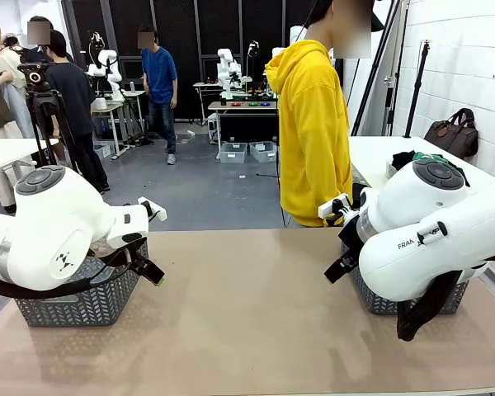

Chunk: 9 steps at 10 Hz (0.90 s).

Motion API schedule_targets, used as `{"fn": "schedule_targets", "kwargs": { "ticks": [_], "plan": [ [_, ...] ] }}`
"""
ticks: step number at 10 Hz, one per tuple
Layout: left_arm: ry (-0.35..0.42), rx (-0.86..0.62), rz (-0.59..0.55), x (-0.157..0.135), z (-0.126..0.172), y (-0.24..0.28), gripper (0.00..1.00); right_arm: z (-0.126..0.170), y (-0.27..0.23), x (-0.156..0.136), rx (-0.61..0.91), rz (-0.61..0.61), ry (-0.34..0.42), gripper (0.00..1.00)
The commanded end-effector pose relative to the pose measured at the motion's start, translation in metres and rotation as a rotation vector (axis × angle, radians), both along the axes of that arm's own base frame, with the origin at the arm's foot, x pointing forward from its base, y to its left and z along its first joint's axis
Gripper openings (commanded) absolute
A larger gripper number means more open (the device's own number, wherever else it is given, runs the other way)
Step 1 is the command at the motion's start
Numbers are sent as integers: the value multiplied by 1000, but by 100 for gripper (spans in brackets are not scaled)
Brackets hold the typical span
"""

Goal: Sort the tops and bottoms.
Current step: Lift clothes from the center of the table with your left hand.

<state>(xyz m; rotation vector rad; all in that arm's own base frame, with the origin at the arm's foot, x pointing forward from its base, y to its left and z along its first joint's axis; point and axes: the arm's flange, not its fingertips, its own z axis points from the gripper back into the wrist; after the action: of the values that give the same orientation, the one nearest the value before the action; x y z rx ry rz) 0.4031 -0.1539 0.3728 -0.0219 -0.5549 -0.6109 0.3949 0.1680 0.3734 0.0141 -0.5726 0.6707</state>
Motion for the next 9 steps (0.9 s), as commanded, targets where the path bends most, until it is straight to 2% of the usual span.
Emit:
{"fn": "schedule_targets", "kwargs": {
  "ticks": [1, 5, 6, 7, 9],
  "plan": [
    [0, -1, 3, 1, 0, 1, 100, 0, 0, 0, 1, -1, 1, 100],
    [0, -1, 3, 1, 0, 1, 100, 0, 0, 0, 0, 0, 0, 100],
    [0, 0, 0, 0, 0, 0, 100, -2, -1, -6, 31, 2, 41, 100],
    [-63, 1, 12, 1, 13, -1, 100, -3, -4, -16, 34, -41, 73, 100],
    [-145, 13, -38, -1, 42, -14, 100, 1, -15, -43, 12, -86, 152, 100]
  ]
}}
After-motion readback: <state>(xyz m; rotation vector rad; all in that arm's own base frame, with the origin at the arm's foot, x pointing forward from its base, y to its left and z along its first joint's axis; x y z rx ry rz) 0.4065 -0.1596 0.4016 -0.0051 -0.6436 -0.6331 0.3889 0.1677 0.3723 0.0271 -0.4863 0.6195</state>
